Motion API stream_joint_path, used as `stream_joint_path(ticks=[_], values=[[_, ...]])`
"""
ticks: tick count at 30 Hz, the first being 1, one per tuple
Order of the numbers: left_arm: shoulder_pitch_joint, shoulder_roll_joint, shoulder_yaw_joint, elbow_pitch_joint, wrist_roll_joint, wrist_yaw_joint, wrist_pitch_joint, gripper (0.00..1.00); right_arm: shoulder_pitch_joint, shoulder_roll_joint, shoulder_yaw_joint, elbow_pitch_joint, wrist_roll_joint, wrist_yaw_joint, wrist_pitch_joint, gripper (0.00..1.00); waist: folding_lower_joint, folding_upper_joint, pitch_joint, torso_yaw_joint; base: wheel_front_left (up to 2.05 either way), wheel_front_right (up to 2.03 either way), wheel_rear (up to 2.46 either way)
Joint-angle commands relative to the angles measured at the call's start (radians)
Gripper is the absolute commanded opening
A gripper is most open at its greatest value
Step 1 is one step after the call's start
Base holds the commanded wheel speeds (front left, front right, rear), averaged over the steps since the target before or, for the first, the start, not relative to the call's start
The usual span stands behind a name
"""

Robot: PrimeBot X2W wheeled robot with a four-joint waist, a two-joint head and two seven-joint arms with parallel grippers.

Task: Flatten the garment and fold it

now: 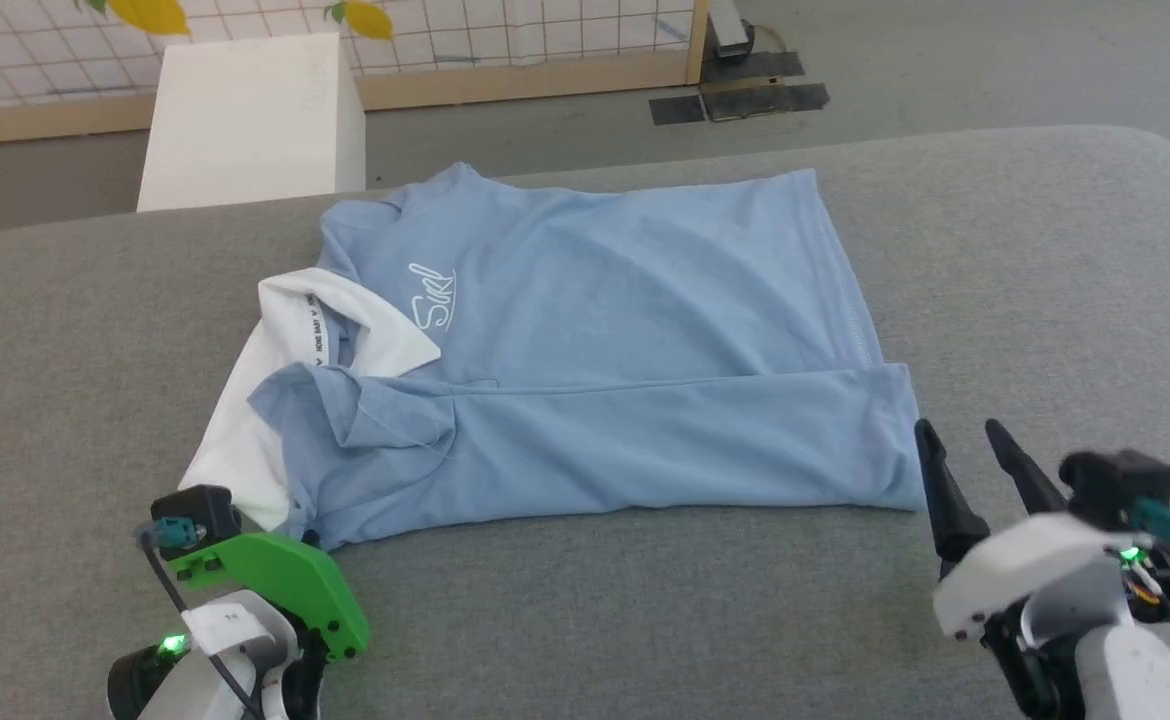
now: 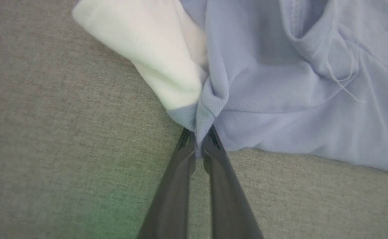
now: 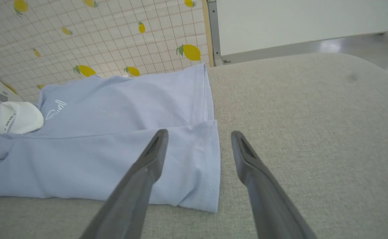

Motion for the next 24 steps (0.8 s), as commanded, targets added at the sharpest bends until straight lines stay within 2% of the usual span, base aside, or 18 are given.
stream_joint_path(ticks=[1,7,12,13,14,16,20,24], values=[[-0.006,-0.005,-0.004,0.000,0.009,-0.009,-0.012,0.00,-0.039,0.007,-0.018,0.024,0.002,-0.002,0.056,1.00,0.0000,0.0000,0.009,0.012,0.00,0.00,0.00],[-0.031,-0.015,-0.021,0.013,0.020,-0.027,-0.032,0.00,-0.128,0.011,-0.072,0.153,0.001,-0.002,0.427,1.00,0.0000,0.0000,0.027,0.040,0.00,0.00,0.00],[-0.043,-0.025,-0.030,0.024,0.022,-0.041,-0.046,0.00,-0.162,0.011,-0.073,0.193,-0.044,-0.002,0.659,1.00,0.0000,0.0000,0.037,0.057,0.00,0.00,0.00],[-0.044,-0.026,-0.032,0.026,0.021,-0.044,-0.048,0.00,-0.163,0.011,-0.073,0.192,-0.047,-0.002,0.705,0.61,0.0000,0.0000,0.040,0.061,0.00,0.00,0.00],[-0.046,-0.027,-0.034,0.028,0.022,-0.046,-0.050,0.00,-0.164,0.011,-0.075,0.187,-0.051,-0.002,0.735,0.37,0.0000,0.0000,0.040,0.063,0.00,0.00,0.00],[-0.050,-0.027,-0.036,0.032,0.025,-0.050,-0.059,0.00,-0.164,0.011,-0.083,0.157,-0.064,-0.002,0.773,0.00,0.0000,0.0000,0.040,0.069,0.00,0.00,0.00],[-0.057,-0.023,-0.037,0.027,0.042,-0.067,-0.107,0.00,-0.160,0.011,-0.104,0.097,-0.077,-0.002,0.746,0.00,0.0000,0.0000,0.031,0.078,0.00,0.00,0.00],[-0.045,-0.008,-0.038,0.020,0.078,-0.067,-0.178,0.00,-0.132,0.011,-0.109,0.030,-0.085,-0.002,0.661,0.00,0.0000,0.0000,0.005,0.084,0.00,0.00,0.00]])
